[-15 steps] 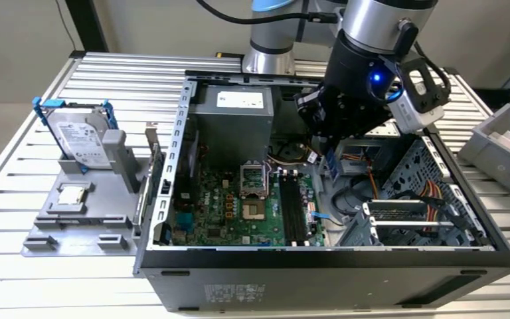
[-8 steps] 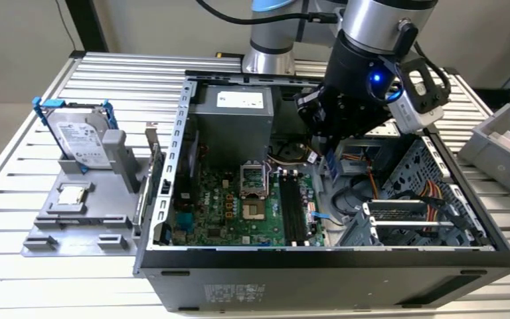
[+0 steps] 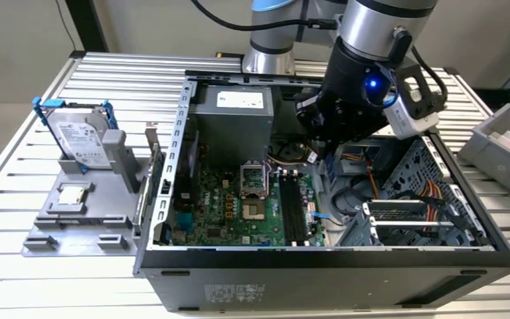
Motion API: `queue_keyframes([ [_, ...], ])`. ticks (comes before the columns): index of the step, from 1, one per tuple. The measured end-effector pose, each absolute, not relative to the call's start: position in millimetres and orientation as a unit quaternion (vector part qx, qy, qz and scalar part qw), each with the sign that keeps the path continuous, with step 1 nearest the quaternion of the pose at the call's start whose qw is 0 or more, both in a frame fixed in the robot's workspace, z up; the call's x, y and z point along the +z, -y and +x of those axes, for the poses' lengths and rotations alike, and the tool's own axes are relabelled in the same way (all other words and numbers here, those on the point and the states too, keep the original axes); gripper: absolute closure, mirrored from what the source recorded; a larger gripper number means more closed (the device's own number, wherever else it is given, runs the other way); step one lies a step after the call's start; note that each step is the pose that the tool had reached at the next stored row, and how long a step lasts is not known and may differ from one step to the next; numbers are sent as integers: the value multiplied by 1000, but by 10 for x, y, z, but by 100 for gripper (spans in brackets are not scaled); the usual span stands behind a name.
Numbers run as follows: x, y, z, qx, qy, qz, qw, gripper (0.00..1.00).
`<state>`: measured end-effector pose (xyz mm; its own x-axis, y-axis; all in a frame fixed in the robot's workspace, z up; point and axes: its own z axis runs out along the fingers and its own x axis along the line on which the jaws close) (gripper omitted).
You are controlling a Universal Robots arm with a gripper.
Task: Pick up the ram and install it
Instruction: 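Insert the ram into the slot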
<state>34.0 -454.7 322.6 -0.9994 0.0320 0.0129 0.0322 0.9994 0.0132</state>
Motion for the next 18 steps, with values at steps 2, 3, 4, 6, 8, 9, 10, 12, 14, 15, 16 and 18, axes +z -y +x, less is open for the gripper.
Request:
queue_keyframes([
  [2, 3213, 4547, 340, -5, 1000, -17, 6, 100],
  [3, 3210, 4547, 340, -5, 1000, -17, 6, 100],
  [4, 3206, 4547, 340, -5, 1000, -17, 6, 100],
  [6, 3201, 4547, 340, -5, 1000, -17, 6, 100],
  [8, 3189, 4547, 339, -5, 1000, -17, 6, 100],
  [9, 3181, 4547, 339, -4, 1000, -17, 6, 100],
  [10, 3172, 4547, 339, -4, 1000, -17, 6, 100],
  [12, 3157, 4547, 339, -3, 1000, -17, 6, 100],
  [14, 3156, 4547, 339, -3, 1000, -17, 6, 100],
  [15, 3155, 4547, 339, -2, 1000, -17, 6, 100],
  [16, 3154, 4547, 339, -3, 1000, -17, 6, 100],
  [18, 3151, 4547, 339, -3, 1000, -17, 6, 100],
])
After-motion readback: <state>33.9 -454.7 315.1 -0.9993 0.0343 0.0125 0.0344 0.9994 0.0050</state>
